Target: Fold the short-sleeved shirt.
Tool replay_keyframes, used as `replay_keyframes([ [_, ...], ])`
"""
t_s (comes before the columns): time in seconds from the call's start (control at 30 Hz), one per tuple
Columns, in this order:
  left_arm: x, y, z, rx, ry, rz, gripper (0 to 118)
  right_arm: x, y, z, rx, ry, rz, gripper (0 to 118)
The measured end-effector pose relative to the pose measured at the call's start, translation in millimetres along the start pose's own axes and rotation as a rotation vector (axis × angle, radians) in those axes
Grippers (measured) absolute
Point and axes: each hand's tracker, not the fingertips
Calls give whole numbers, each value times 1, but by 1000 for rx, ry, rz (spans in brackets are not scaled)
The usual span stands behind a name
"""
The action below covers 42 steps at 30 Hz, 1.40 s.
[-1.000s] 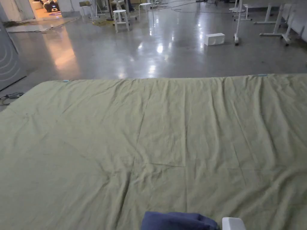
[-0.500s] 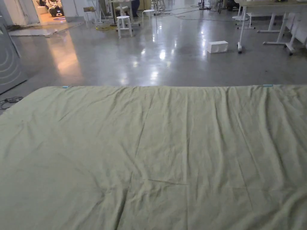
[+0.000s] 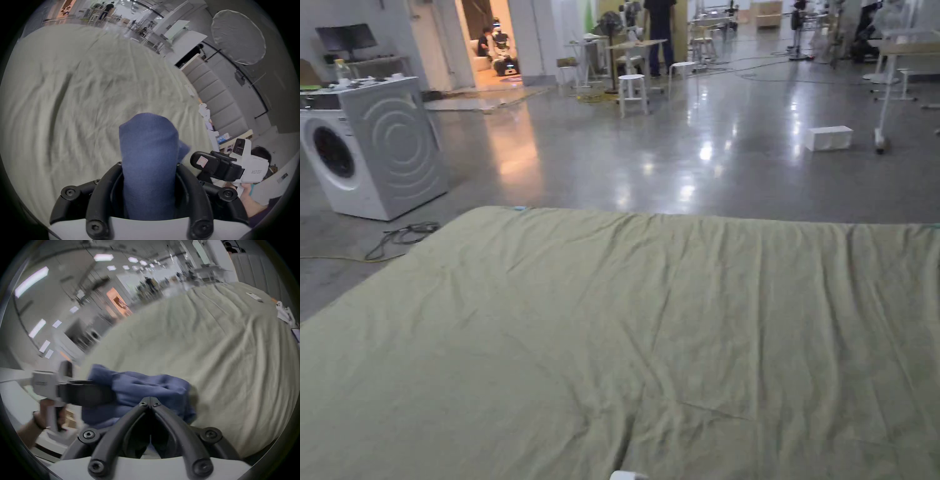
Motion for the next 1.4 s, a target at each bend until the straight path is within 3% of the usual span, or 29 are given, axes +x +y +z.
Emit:
replay_keyframes([
  [0.07, 3, 19, 35, 51, -31, -62, 37, -5, 0, 33, -1, 102, -61, 0],
  [0.13, -7, 36, 74, 83, 63, -89, 37, -22, 8, 42, 38, 74, -9, 0],
  [0.2, -35, 45, 118, 123, 141, -75, 37, -12, -7, 71, 61, 81, 25, 0],
  [0.33, -116, 70, 199, 92, 331, -27, 37, -10, -25, 97, 47, 51, -37, 0],
  [0.4, -162, 82, 233, 79, 451, 48, 36, -10, -35, 105, 74, 43, -79, 0],
  [0.57, -249, 85, 244, 55, 515, 244, 37, 5, -62, 109, 4, -6, -173, 0],
  [0.6, -266, 85, 240, 46, 512, 283, 39, 8, -64, 105, -31, -33, -194, 0],
  [0.67, -285, 87, 236, 5, 606, 315, 65, 10, -67, 103, -54, -99, -210, 0],
  [0.73, -293, 85, 236, -26, 795, 287, 89, 13, -69, 104, -49, -90, -224, 0],
  [0.8, -296, 87, 246, -11, 918, 267, 89, 17, -69, 104, -47, -91, -248, 0],
  [0.93, -252, 82, 279, 130, 912, 217, 89, 19, -59, 106, -25, -81, -222, 0],
  [1.03, -181, 72, 289, 205, 901, 25, 88, 18, -45, 115, 20, -67, -164, 0],
  [1.1, -126, 64, 287, 157, 847, -149, 88, 11, -29, 129, 68, -58, -93, 0],
  [1.2, -40, 46, 283, 235, 773, -302, 88, 0, -1, 154, 173, -80, 56, 0],
  [1.3, 33, 25, 277, 385, 666, -436, 86, -14, 23, 179, 281, -123, 200, 0],
  [1.4, 99, -4, 260, 610, 710, -617, 87, -24, 40, 204, 407, -162, 306, 0],
])
